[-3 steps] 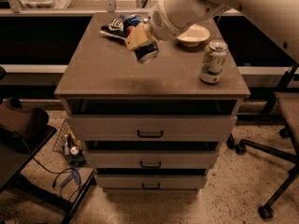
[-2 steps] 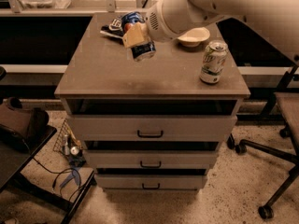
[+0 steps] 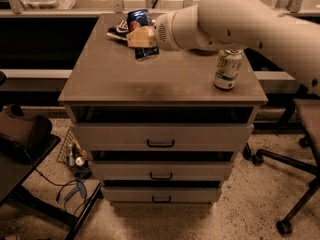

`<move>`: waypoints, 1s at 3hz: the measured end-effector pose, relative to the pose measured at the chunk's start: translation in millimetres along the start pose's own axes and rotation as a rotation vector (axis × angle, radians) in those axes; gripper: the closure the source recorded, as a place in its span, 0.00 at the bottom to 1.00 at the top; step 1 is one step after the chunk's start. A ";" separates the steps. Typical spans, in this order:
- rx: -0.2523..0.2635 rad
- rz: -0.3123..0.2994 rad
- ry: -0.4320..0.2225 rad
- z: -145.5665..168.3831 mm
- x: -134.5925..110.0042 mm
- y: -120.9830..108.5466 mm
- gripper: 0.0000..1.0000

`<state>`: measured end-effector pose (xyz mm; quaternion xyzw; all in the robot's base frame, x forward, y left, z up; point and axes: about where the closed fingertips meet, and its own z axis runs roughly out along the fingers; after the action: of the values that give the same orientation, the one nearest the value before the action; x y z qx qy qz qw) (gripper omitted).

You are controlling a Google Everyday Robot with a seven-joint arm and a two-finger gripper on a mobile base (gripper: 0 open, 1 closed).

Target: Place pepsi can upright

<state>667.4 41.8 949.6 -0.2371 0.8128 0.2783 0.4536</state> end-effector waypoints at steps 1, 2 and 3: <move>0.009 -0.036 -0.097 11.3 -2.5 -4.0 1.00; 0.023 -0.059 -0.180 23.8 4.9 -11.0 1.00; 0.032 -0.065 -0.250 33.6 11.0 -20.0 1.00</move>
Offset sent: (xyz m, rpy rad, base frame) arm 0.0289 0.0053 -0.0342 0.1064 -0.2681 -0.0681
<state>695.3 48.2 920.8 -0.2194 0.7461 0.2781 0.5639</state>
